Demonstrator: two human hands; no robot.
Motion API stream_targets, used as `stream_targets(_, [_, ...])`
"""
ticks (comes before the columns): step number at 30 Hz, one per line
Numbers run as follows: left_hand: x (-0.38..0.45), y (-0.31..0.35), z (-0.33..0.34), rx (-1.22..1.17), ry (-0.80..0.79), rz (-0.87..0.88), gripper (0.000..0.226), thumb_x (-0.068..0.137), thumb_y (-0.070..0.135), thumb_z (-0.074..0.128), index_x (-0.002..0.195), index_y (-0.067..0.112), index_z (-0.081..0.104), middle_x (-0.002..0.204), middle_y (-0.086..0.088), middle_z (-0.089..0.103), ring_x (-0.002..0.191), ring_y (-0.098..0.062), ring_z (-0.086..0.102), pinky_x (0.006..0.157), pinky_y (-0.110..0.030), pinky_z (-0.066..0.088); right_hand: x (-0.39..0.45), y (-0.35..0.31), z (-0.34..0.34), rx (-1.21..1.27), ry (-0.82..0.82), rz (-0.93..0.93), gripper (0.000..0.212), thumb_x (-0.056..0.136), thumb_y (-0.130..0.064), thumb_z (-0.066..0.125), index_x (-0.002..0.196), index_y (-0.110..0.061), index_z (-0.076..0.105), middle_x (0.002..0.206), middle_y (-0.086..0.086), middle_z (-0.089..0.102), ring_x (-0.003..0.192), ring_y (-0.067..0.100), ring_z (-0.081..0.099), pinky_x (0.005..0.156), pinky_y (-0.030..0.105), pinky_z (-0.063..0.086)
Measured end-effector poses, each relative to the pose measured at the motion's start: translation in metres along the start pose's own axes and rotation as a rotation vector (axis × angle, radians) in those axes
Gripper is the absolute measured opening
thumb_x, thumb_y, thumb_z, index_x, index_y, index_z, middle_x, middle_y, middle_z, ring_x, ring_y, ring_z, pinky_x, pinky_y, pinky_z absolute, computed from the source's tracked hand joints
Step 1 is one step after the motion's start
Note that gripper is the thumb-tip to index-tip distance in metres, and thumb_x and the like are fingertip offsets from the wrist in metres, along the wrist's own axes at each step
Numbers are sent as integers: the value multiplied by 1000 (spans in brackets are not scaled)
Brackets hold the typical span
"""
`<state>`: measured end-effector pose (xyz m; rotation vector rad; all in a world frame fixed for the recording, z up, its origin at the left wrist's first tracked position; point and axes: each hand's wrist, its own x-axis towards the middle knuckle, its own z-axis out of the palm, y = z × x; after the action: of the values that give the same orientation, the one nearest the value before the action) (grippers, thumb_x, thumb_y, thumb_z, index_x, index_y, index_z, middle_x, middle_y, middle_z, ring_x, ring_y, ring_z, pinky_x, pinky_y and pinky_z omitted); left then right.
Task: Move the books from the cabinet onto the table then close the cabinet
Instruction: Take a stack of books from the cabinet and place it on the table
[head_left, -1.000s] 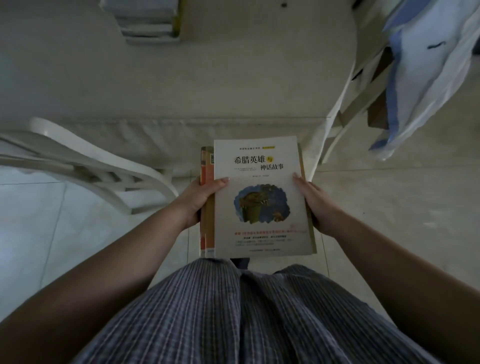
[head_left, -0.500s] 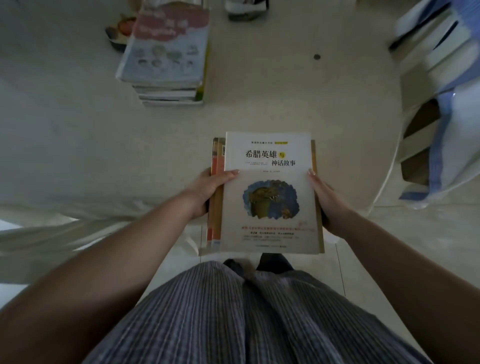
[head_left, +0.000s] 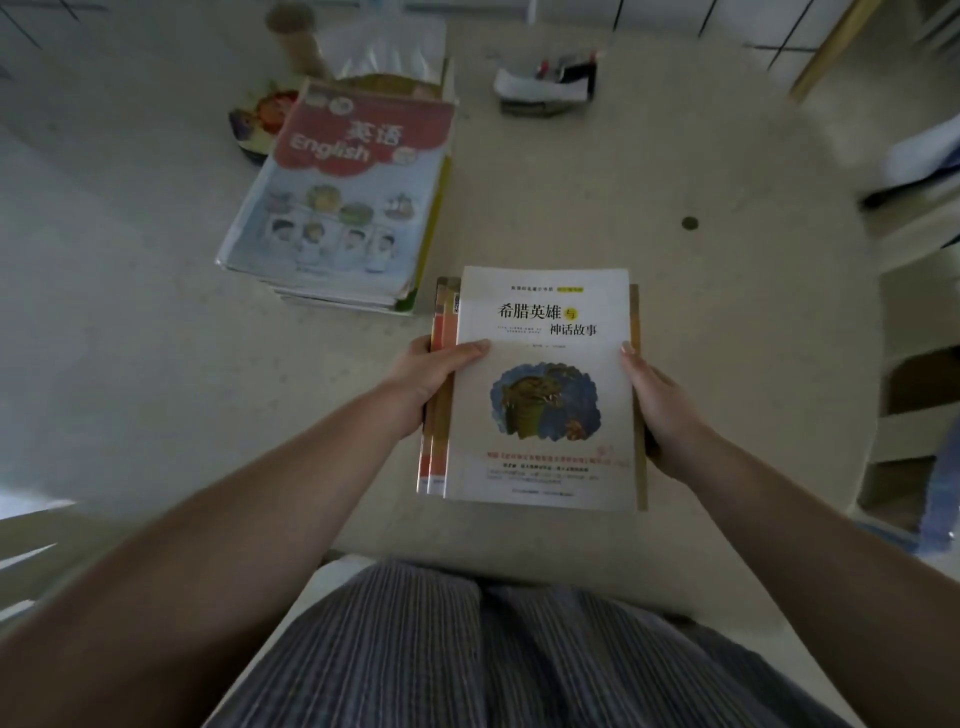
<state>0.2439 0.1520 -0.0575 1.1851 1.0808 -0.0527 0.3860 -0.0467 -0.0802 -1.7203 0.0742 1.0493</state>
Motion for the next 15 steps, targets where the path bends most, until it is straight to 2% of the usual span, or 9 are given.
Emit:
stream_targets(3, [19,21,6,16,81,33,33,73,35,77,99,27,60,99,-4,72,86,-22,70,78,-39,57,19,-19,3,22,-24,24,50,89,-59,45,116,-21,63,105,6,73,94,29,71,88,48,55])
stream_targets(5, [33,39,10,34,121,36,56,66,42,79,113,22,57,102,-3,70,86,-21,69,77,-37,57,32,-31,4,42,-39,34,50,90,-59,43,113,-21,65,107,7,73,95,28,71,87,47,55])
stream_targets(7, [43,56,14,77,127,7,80,62,50,79,128,17,46,111,-4,67,92,-22,67,84,-41,56,43,-44,4,45,-13,40,51,89,-60,43,113,-20,67,107,7,73,95,28,71,87,46,55])
stream_targets(9, [57,69,20,88,118,11,84,67,51,76,134,15,40,112,-1,64,88,-19,65,81,-38,55,56,-58,4,38,31,49,53,88,-60,45,113,-19,67,106,7,74,94,29,71,86,46,55])
stream_targets(11, [69,80,29,100,146,28,72,75,48,71,130,13,41,99,3,60,75,-12,58,65,-29,50,67,-70,4,31,48,48,53,86,-62,46,111,-20,67,102,6,74,92,29,71,85,46,56])
stream_targets(13, [79,94,39,132,169,41,42,82,45,67,106,16,48,84,5,56,67,-9,54,55,-25,44,78,-80,3,8,58,46,60,79,-68,48,112,-21,67,103,6,74,93,30,71,87,49,55])
stream_targets(15, [90,107,45,145,165,29,29,84,43,65,84,22,46,83,4,60,66,-9,56,53,-24,43,91,-88,0,11,66,44,70,71,-73,51,116,-20,64,107,7,73,94,31,71,87,51,55])
